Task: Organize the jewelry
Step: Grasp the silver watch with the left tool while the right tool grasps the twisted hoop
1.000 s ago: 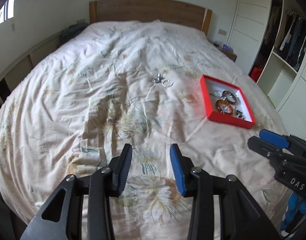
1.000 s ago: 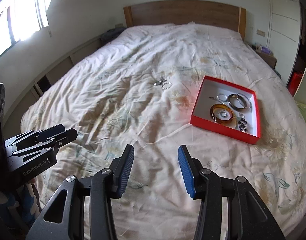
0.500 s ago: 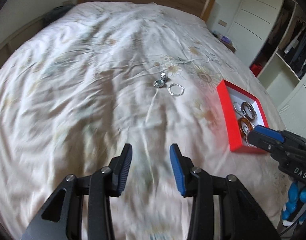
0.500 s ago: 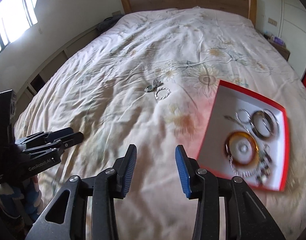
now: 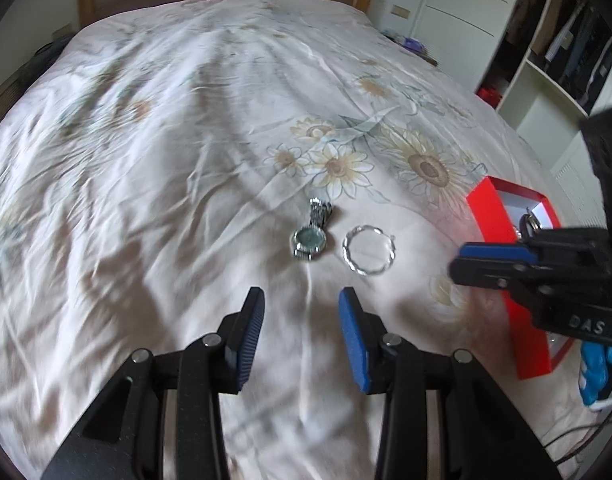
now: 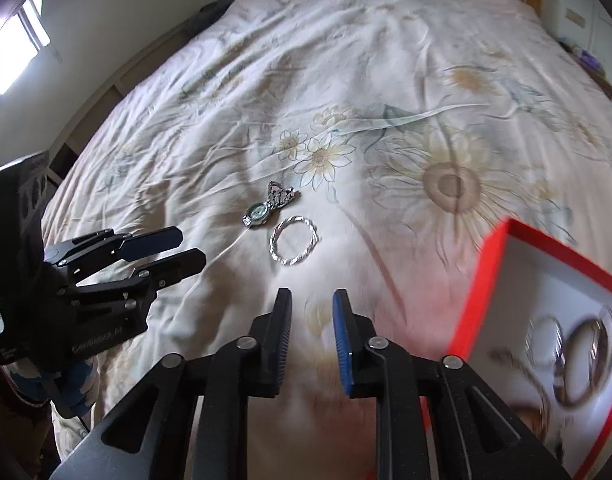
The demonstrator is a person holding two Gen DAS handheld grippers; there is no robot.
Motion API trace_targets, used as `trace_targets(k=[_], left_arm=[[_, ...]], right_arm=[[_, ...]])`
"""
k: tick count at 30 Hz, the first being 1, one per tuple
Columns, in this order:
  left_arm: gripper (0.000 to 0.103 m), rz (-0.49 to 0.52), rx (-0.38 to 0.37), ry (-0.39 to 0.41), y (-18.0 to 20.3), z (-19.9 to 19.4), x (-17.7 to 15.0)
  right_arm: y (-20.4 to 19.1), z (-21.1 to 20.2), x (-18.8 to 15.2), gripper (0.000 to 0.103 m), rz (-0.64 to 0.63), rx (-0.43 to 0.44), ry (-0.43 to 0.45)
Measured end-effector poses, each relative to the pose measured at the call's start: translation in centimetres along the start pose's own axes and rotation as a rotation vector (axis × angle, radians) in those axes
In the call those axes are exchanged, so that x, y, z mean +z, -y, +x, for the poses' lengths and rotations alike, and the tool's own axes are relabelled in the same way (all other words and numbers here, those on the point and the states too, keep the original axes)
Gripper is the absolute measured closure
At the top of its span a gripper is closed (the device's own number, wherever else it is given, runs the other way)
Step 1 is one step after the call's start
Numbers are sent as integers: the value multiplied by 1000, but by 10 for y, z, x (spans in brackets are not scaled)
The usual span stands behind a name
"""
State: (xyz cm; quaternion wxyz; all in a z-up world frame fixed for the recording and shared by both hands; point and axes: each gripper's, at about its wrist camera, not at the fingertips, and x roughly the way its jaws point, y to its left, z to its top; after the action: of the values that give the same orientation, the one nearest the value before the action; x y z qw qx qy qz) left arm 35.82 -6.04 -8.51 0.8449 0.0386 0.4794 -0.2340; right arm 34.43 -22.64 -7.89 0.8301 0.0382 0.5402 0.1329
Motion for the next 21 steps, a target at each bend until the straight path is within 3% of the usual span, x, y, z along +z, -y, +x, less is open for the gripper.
trace_targets(k=[12, 21], left_arm=[[66, 47, -17, -6, -8, 27, 16], [66, 63, -28, 0, -5, 36, 21]], right_arm=[[-3, 64, 37, 90, -63, -21, -95], [-14, 72, 39, 97, -124, -104, -120]])
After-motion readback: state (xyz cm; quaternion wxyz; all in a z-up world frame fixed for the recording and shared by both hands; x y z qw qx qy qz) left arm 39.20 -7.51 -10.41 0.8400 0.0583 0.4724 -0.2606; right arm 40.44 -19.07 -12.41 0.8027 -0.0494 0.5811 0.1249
